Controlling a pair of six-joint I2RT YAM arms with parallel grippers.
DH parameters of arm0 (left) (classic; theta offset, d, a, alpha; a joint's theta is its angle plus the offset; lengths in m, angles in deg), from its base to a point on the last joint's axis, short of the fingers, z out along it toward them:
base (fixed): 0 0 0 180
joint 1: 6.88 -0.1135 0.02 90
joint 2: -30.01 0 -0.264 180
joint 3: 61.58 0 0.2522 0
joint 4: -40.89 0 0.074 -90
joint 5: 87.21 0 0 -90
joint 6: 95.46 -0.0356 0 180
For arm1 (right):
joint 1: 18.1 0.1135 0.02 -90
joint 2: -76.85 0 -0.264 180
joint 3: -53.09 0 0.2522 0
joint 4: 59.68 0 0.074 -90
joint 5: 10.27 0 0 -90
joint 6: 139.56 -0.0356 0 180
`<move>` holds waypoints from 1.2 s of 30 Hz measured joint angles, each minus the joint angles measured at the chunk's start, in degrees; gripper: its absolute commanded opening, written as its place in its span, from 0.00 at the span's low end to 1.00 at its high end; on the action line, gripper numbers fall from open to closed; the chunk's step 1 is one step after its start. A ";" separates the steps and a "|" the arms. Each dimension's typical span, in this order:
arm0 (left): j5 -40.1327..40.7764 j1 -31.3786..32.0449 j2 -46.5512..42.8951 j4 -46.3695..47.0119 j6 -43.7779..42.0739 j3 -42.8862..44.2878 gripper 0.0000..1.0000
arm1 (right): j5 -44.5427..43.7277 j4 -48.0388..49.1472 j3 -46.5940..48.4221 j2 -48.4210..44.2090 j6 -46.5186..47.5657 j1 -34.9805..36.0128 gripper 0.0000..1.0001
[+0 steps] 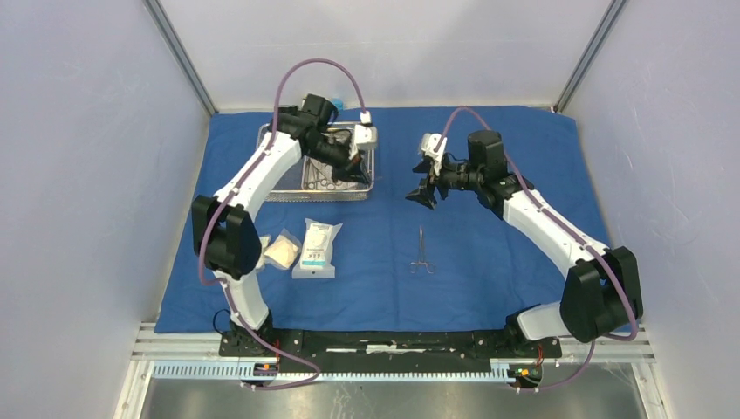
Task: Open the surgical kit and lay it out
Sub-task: Place the medical item in the surgical kit.
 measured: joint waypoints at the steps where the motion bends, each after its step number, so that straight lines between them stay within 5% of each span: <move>1: -0.31 1.66 -1.44 -1.07 -1.36 -1.57 0.02 | 1.20 -0.72 0.00 -0.04 0.83 1.01 0.76; 16: -2.56 9.22 -9.53 -2.19 -6.14 -13.31 0.02 | 15.67 2.27 -5.27 -2.10 -1.22 4.46 0.67; 36: -2.49 11.19 -12.83 8.00 -2.71 -19.32 0.02 | 17.49 12.55 -9.38 -1.40 -10.82 5.14 0.47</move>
